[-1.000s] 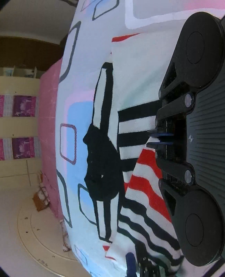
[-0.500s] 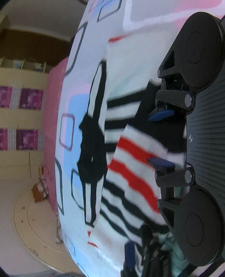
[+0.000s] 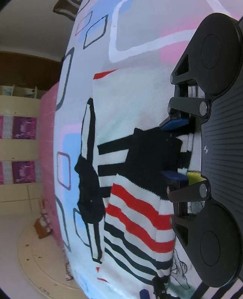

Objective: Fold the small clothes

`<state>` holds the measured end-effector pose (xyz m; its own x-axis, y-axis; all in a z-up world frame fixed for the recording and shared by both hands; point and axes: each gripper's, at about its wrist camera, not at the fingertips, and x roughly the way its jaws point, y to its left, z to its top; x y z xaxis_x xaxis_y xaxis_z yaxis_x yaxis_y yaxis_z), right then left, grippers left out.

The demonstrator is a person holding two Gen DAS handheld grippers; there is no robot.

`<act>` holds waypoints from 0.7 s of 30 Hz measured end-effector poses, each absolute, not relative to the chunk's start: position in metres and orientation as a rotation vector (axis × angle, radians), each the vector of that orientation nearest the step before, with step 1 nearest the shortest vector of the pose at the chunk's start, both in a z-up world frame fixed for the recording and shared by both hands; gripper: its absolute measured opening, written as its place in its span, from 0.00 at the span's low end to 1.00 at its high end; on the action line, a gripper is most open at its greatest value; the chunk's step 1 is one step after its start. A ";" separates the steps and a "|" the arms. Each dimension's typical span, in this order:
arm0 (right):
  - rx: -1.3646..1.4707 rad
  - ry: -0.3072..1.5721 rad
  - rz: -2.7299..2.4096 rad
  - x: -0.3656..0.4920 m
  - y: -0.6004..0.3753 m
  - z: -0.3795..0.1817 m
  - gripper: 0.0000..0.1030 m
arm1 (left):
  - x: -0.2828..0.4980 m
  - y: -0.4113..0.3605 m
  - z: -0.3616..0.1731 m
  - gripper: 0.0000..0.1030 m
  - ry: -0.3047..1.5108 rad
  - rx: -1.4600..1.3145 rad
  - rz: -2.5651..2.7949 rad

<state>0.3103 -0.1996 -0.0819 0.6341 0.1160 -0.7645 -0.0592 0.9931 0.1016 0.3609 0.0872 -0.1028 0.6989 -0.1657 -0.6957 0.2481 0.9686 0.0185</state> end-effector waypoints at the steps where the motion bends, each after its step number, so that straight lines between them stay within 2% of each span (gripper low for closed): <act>1: 0.077 0.880 0.097 0.311 -0.200 -0.082 0.45 | 0.362 0.087 -0.103 0.67 0.765 0.114 -0.229; 18: 0.054 0.873 0.117 0.312 -0.203 -0.083 0.45 | 0.360 0.078 -0.105 0.68 0.753 0.141 -0.184; 19: 0.055 0.878 0.122 0.313 -0.203 -0.082 0.46 | 0.360 0.077 -0.103 0.69 0.759 0.149 -0.181; 20: 0.063 0.888 0.130 0.313 -0.206 -0.080 0.46 | 0.360 0.076 -0.100 0.74 0.768 0.161 -0.167; 21: 0.069 0.896 0.134 0.312 -0.208 -0.076 0.46 | 0.358 0.075 -0.096 0.86 0.773 0.173 -0.145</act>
<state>0.3125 -0.2077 -0.0761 0.6169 0.1454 -0.7735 -0.0877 0.9894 0.1160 0.3579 0.0752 -0.0958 0.7071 -0.0661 -0.7041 0.1928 0.9759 0.1020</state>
